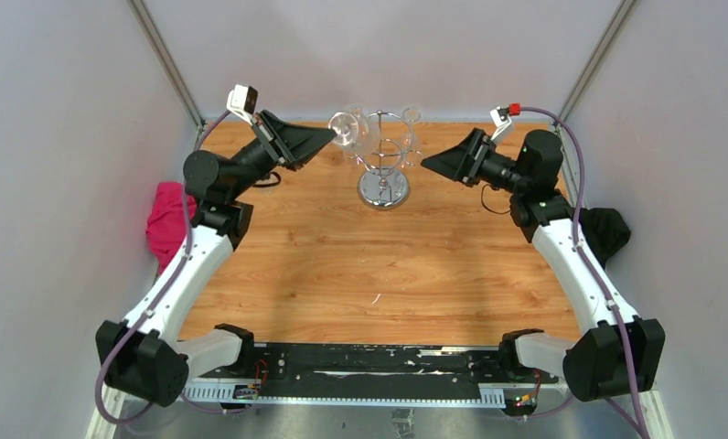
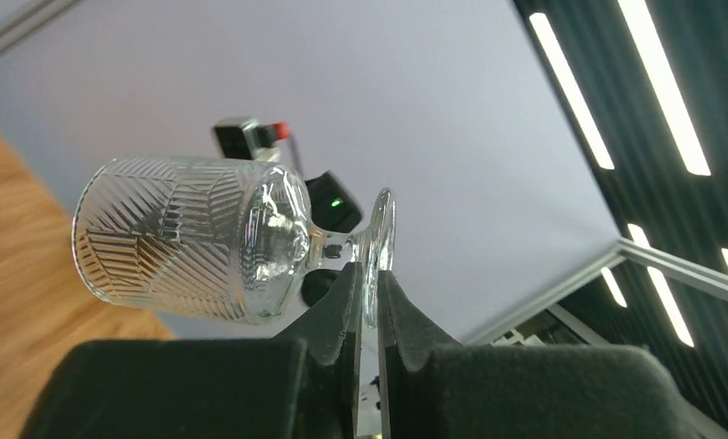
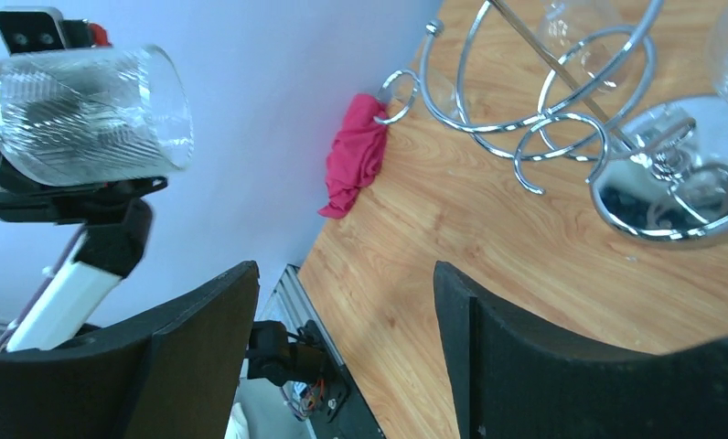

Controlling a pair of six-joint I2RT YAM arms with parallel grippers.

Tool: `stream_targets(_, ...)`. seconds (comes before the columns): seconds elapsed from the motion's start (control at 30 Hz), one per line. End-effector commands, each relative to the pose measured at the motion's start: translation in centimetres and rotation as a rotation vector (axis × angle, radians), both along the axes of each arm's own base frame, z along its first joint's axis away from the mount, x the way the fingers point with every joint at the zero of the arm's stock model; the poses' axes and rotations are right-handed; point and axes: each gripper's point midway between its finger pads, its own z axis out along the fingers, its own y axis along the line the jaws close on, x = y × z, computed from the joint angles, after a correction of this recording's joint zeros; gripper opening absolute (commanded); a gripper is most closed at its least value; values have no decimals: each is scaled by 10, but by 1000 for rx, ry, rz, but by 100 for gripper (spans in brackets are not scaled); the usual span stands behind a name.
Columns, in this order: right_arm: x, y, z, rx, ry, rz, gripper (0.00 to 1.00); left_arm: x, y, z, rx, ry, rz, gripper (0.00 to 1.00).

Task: Take the wine glass off the wine glass rack

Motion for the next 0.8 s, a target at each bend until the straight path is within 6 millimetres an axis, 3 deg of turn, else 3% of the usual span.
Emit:
stream_targets(0.0,-11,0,52,156,-160,99,75,-59,17,70,-301,-347,-189,0)
stream_targets(0.07,-16,1,63,203,-196,144,75,-66,23,73,-391,-382,-275,0)
stream_targets(0.2,-25,4,84,277,-277,211,75,-56,16,63,-369,-390,-265,0)
stream_targets(0.53,-32,4,132,520,-369,392,76,-68,8,72,-351,-459,-288,0)
stream_targets(0.63,-30,14,133,518,-366,431,75,-64,6,68,-347,-448,-288,0)
stream_targets(0.77,-52,31,146,502,-440,508,75,-60,4,65,-347,-438,-284,0)
